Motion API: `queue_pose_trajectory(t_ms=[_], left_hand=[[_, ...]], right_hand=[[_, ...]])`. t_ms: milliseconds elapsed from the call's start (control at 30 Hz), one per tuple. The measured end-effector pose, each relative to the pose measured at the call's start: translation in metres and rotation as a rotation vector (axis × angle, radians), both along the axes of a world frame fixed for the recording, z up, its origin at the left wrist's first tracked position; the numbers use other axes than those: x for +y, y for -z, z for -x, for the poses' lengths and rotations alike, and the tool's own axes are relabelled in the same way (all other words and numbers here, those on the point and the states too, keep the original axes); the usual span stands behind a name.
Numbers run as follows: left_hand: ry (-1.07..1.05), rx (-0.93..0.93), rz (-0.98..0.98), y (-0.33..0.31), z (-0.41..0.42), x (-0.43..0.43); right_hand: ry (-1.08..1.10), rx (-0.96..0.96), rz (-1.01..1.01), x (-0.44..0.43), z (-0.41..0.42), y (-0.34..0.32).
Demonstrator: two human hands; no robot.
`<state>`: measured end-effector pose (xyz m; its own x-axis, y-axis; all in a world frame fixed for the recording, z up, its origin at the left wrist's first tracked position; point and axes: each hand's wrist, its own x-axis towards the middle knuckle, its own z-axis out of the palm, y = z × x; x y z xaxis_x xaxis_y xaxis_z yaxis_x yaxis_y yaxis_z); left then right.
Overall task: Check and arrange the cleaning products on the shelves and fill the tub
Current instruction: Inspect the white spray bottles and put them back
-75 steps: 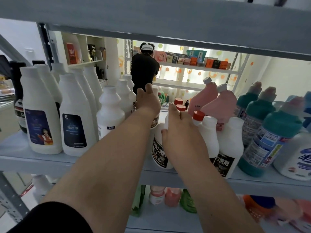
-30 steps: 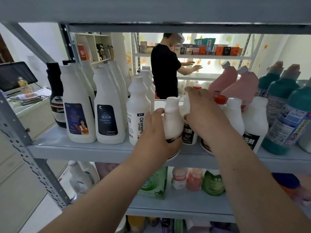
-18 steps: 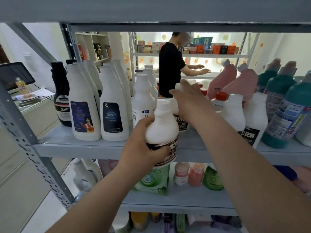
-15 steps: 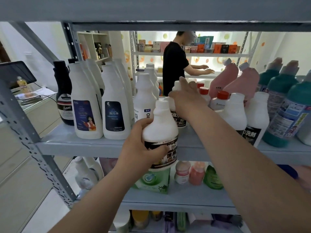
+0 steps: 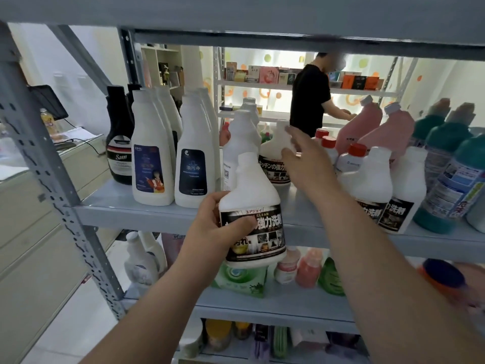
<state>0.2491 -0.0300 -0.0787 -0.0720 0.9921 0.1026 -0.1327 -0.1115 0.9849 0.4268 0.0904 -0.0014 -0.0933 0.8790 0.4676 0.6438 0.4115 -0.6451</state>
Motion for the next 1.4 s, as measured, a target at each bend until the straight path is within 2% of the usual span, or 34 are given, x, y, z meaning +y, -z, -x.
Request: queue_pose_trajectory(t_ms=[67,100,200,233,400,533,633,700,767,867,933,1033,1067,1167,1200,1300,1400], left_hand=[[0.009,-0.086,-0.003,0.003,0.001,-0.009],[0.01,-0.124,-0.002,0.005,0.002,-0.014],[0.022,-0.183,0.012,0.011,0.0,-0.028],[0.031,-0.18,0.01,0.012,-0.001,-0.033],[0.053,-0.255,0.037,0.016,-0.003,-0.052],[0.048,-0.131,-0.026,0.021,0.006,-0.074],[0.057,-0.067,-0.076,0.027,0.013,-0.089],[-0.01,0.04,-0.115,0.038,0.016,-0.096],[-0.066,0.15,-0.14,0.048,0.019,-0.104],[-0.018,0.379,-0.113,0.055,0.019,-0.117],[-0.015,0.411,-0.044,0.058,0.021,-0.122],[-0.038,0.3,0.029,0.062,0.03,-0.131],[-0.025,0.204,0.071,0.064,0.035,-0.133],[0.174,-0.391,0.269,0.062,0.046,-0.138],[0.251,-0.519,0.309,0.057,0.048,-0.141],[0.363,-0.638,0.326,0.052,0.055,-0.147],[0.359,-0.614,0.34,0.054,0.064,-0.149]], right_hand=[[-0.102,0.175,0.052,-0.041,-0.002,0.021],[-0.18,0.258,0.14,-0.059,-0.001,0.034],[-0.399,0.604,0.565,-0.101,0.007,0.07],[-0.452,0.714,0.653,-0.109,0.011,0.079],[-0.436,1.075,0.667,-0.14,0.026,0.088],[-0.412,1.184,0.661,-0.159,0.03,0.095],[-0.355,1.203,0.641,-0.173,0.036,0.103],[-0.278,1.208,0.611,-0.181,0.041,0.109],[-0.225,1.177,0.549,-0.189,0.047,0.112],[-0.197,1.096,0.47,-0.203,0.059,0.115],[-0.235,1.017,0.46,-0.211,0.068,0.117],[-0.263,0.873,0.493,-0.22,0.073,0.123],[-0.25,0.858,0.508,-0.222,0.072,0.123],[-0.242,0.813,0.562,-0.223,0.075,0.125],[-0.252,0.823,0.612,-0.225,0.078,0.125],[-0.303,0.939,0.746,-0.233,0.089,0.127],[-0.341,0.988,0.74,-0.236,0.095,0.129]])
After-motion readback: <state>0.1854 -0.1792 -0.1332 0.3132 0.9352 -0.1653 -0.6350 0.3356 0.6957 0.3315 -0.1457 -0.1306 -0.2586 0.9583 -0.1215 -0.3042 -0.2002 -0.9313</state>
